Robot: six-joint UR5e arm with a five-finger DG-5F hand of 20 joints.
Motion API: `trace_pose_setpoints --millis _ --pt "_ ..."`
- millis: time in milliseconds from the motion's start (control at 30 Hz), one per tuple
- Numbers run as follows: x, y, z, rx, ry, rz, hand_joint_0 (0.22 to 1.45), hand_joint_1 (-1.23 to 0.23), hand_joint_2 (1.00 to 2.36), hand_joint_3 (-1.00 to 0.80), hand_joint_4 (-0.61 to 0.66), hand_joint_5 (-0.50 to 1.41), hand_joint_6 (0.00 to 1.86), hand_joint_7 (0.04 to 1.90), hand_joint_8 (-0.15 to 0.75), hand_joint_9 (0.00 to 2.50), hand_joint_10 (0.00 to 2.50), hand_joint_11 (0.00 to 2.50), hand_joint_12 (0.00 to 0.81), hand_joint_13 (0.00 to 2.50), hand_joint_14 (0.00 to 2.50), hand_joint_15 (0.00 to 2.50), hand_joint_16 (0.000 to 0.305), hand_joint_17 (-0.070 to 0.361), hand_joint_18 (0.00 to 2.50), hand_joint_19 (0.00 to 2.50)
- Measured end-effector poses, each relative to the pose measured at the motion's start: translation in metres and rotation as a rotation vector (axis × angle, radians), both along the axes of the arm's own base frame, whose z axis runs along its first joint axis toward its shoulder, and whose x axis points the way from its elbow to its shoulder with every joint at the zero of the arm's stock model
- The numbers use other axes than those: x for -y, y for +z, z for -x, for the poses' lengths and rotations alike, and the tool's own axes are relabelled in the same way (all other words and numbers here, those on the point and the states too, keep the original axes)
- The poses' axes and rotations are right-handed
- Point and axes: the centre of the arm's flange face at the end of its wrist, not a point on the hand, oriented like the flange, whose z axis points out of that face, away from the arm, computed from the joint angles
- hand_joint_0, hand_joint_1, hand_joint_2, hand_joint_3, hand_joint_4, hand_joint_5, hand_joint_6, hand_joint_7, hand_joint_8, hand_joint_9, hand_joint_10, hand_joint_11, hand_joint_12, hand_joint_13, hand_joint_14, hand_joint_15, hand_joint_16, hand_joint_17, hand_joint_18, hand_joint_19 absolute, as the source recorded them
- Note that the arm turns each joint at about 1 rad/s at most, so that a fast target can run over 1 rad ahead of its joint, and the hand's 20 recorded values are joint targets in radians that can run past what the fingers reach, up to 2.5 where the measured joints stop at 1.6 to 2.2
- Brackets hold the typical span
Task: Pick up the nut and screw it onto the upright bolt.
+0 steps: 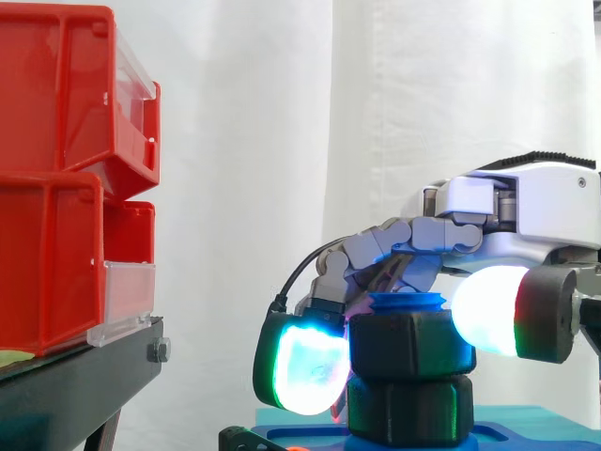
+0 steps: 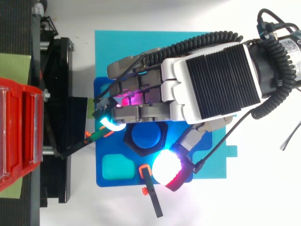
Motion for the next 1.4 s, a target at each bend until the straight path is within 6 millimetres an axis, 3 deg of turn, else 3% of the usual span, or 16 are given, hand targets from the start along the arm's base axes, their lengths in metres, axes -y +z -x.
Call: trace_pose_setpoints --millis 433,900,1400 --pt "0.006 0.0 0.001 0.0 0.003 0.001 0.46 -0.18 1.0 -0.5 0.2 -0.02 0.5 1.24 0.211 0.99 0.0 0.0 0.179 0.79 0.0 0.0 0.031 0.07 0.49 0.17" --pt "0.011 0.0 0.002 0.0 -0.003 0.001 0.44 -0.18 1.0 -0.5 0.2 0.0 0.5 1.34 0.225 1.02 0.0 0.0 0.191 0.83 0.0 0.0 0.034 0.077 0.53 0.18" --pt "0.018 0.0 0.003 0.0 -0.012 0.001 0.44 -0.19 1.0 -0.5 0.11 0.05 0.5 1.46 0.233 1.1 0.0 0.0 0.177 0.9 0.0 0.0 0.033 0.074 0.6 0.19"
